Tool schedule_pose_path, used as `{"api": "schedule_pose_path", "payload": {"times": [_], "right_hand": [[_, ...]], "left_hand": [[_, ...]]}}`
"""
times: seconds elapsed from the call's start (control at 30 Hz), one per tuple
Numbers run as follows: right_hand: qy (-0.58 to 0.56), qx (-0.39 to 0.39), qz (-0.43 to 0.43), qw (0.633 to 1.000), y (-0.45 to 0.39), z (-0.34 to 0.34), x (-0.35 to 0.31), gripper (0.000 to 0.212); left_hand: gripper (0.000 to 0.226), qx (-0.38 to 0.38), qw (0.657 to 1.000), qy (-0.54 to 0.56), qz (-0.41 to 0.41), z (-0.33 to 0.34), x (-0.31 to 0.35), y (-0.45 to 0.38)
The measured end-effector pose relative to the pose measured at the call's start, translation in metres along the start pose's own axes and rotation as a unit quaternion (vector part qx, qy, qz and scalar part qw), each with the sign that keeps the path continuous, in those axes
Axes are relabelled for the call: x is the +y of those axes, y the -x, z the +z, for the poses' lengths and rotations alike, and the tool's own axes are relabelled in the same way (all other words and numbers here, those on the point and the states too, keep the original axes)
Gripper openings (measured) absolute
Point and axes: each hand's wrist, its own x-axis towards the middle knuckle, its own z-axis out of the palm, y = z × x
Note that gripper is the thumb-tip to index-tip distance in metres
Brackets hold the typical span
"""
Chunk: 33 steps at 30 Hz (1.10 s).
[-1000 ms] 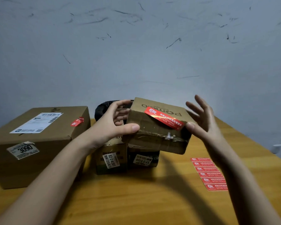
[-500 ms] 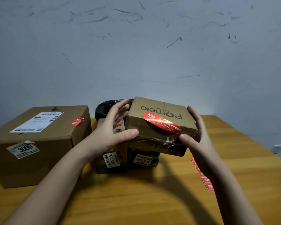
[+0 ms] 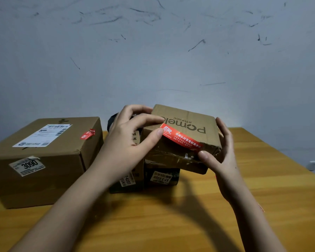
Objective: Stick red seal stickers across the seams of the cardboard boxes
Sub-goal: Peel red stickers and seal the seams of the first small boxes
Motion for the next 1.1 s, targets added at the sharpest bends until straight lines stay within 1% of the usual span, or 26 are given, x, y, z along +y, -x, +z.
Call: {"api": "schedule_pose_path", "payload": {"times": [0.1, 0.17, 0.27, 0.4, 0.5, 0.57, 0.63, 0.73, 0.8, 0.87, 1.03, 1.1], "right_hand": [[0.006, -0.004, 0.001, 1.000, 0.001, 0.002, -0.001, 0.114], [0.007, -0.005, 0.003, 1.000, 0.001, 0.003, -0.001, 0.115], [0.007, -0.002, 0.002, 1.000, 0.001, 0.003, -0.002, 0.114], [0.008, 0.003, 0.005, 1.000, 0.001, 0.003, 0.000, 0.113], [0.005, 0.004, 0.012, 1.000, 0.001, 0.004, 0.001, 0.112], [-0.001, 0.003, 0.021, 1.000, 0.000, 0.005, 0.001, 0.112], [-0.007, 0.006, 0.029, 1.000, 0.000, 0.005, 0.001, 0.110], [-0.018, 0.014, 0.033, 0.999, -0.001, 0.005, 0.004, 0.106], [-0.020, 0.017, 0.039, 0.999, -0.002, 0.005, 0.005, 0.100], [-0.023, 0.017, 0.051, 0.998, -0.002, 0.006, 0.006, 0.099], [-0.026, 0.028, 0.065, 0.997, 0.000, 0.001, 0.006, 0.108], [-0.027, 0.036, 0.067, 0.997, 0.000, -0.002, 0.007, 0.105]], "left_hand": [[0.026, -0.004, 0.998, 0.062, -0.025, 0.001, 0.005, 0.000], [0.027, 0.001, 0.995, 0.090, -0.043, 0.000, 0.008, -0.001], [0.029, 0.005, 0.992, 0.110, -0.059, -0.001, 0.009, -0.001], [0.026, 0.008, 0.990, 0.122, -0.075, 0.000, 0.008, -0.001], [0.013, 0.022, 0.990, 0.123, -0.067, 0.002, 0.008, -0.002], [0.002, 0.040, 0.993, 0.105, -0.046, 0.004, 0.009, -0.001], [0.007, 0.063, 0.995, 0.072, -0.026, 0.006, 0.008, 0.001], [0.003, 0.089, 0.995, 0.035, -0.008, 0.009, 0.010, 0.003], [0.009, 0.102, 0.995, 0.010, 0.011, 0.010, 0.010, 0.003], [0.011, 0.115, 0.993, -0.014, 0.036, 0.013, 0.010, 0.003], [0.019, 0.155, 0.980, -0.082, 0.090, 0.022, 0.010, 0.000], [0.019, 0.168, 0.974, -0.100, 0.113, 0.025, 0.011, -0.001]]}}
